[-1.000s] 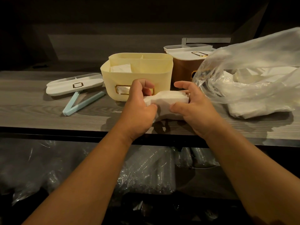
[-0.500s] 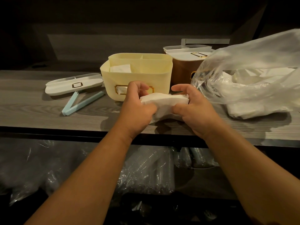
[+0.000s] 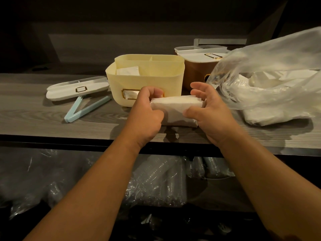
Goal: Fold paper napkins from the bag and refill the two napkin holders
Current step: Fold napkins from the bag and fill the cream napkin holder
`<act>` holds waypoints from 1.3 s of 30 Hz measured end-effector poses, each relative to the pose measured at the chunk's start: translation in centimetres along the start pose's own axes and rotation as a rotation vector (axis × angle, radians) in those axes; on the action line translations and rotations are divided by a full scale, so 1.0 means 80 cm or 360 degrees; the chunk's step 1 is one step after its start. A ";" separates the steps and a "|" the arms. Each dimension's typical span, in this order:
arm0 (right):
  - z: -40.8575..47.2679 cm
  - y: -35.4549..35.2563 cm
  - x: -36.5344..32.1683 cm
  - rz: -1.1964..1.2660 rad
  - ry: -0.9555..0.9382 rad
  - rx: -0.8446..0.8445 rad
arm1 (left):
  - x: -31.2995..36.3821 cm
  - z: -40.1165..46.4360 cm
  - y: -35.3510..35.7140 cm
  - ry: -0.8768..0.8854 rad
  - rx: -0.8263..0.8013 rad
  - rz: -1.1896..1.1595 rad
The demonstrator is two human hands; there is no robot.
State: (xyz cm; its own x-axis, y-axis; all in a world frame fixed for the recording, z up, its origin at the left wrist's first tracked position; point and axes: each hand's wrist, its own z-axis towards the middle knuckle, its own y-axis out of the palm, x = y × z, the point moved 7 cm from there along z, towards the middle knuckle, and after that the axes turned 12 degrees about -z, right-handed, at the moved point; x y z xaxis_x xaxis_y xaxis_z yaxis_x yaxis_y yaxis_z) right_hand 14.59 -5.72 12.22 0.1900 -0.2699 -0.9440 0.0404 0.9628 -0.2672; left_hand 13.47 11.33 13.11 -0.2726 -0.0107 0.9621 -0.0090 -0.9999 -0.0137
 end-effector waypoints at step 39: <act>-0.011 0.000 -0.009 -0.0150 0.0016 0.0042 | 0.000 0.001 0.003 0.0059 -0.0044 -0.0007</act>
State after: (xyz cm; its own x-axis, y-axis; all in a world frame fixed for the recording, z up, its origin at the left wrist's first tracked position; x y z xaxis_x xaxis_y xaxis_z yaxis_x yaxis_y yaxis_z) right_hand 13.62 -5.56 12.76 0.1741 -0.3590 -0.9169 0.0837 0.9332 -0.3495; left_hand 13.54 11.10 13.08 -0.3081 -0.0053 0.9513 -0.0369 -0.9992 -0.0176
